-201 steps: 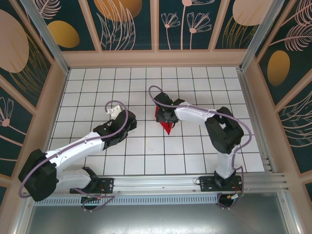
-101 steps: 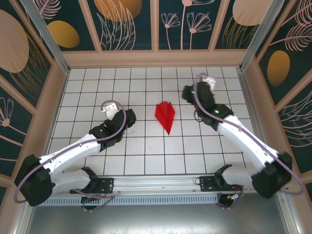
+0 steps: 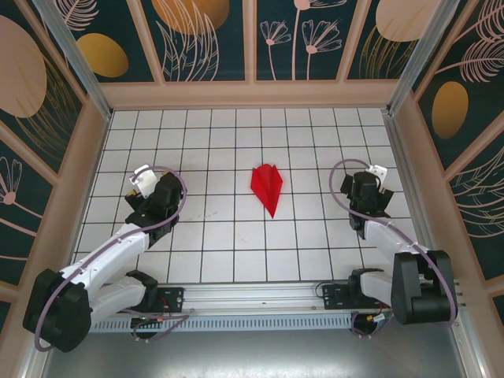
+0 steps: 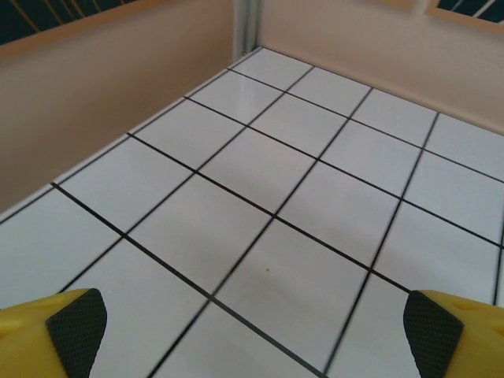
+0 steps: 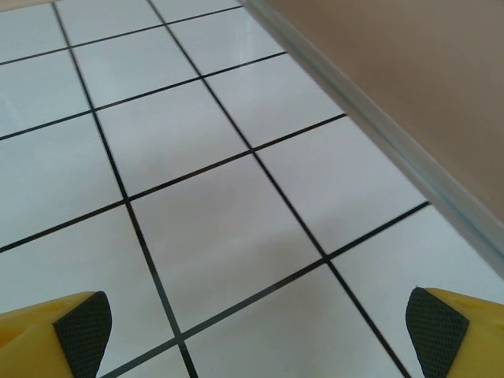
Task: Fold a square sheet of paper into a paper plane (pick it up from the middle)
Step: Reset both arms
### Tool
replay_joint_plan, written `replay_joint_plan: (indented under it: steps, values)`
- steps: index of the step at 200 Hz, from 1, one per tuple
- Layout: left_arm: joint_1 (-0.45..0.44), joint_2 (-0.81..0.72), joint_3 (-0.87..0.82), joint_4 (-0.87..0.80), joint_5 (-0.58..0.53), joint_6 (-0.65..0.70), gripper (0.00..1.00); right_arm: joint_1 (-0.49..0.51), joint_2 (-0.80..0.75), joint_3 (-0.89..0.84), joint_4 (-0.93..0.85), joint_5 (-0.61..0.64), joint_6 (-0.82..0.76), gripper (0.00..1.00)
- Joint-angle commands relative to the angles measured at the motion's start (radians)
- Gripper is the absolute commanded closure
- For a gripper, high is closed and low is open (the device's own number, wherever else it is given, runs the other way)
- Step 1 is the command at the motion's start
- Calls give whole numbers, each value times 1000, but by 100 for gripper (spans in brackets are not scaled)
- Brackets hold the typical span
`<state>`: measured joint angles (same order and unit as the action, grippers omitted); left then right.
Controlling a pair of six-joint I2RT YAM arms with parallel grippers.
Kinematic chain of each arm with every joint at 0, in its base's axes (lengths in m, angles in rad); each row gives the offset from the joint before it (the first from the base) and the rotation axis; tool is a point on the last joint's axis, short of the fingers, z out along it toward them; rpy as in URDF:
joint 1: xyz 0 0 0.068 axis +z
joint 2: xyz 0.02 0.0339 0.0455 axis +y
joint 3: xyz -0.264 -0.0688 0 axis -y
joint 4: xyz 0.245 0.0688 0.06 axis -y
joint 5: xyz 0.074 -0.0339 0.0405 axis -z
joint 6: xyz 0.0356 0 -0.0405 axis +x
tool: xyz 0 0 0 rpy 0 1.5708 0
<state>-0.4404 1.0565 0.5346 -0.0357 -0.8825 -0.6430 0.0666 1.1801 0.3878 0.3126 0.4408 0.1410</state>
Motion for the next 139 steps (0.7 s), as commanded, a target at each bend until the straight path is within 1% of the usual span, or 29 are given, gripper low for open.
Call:
replay_joint_plan:
  steps: [1, 22, 31, 43, 67, 76, 84, 89, 101, 121, 124, 133, 139]
  values:
    - [58, 15, -41, 157, -5, 112, 1, -33, 37, -61, 308, -158, -72, 1]
    - [85, 58, -88, 297, -27, 188, 1, -65, 95, -91, 440, -223, -102, 1]
    - [98, 81, -75, 297, -21, 197, 1, -80, 121, -97, 489, -255, -108, 1]
    - [106, 115, -59, 335, -9, 252, 1, -106, 153, -99, 550, -315, -109, 1]
    - [110, 194, -31, 407, -36, 350, 1, -128, 205, -103, 671, -377, -107, 1]
    - [113, 217, -50, 486, -36, 404, 1, -146, 224, -81, 655, -421, -93, 1]
    - [117, 237, -84, 585, -25, 447, 1, -155, 235, -77, 670, -488, -87, 2]
    - [121, 247, -107, 653, -10, 471, 1, -154, 240, -93, 705, -511, -87, 2]
    - [133, 274, -160, 799, 42, 509, 1, -154, 270, -157, 860, -561, -100, 2]
    - [156, 323, -222, 980, 111, 515, 1, -121, 363, -234, 1093, -525, -130, 2]
    - [160, 331, -226, 1007, 123, 524, 1, -110, 361, -234, 1092, -511, -139, 2]
    - [164, 337, -221, 1015, 147, 536, 1, -82, 343, -206, 1007, -480, -162, 2]
    - [169, 345, -235, 1066, 165, 552, 1, -65, 355, -194, 1005, -442, -169, 2]
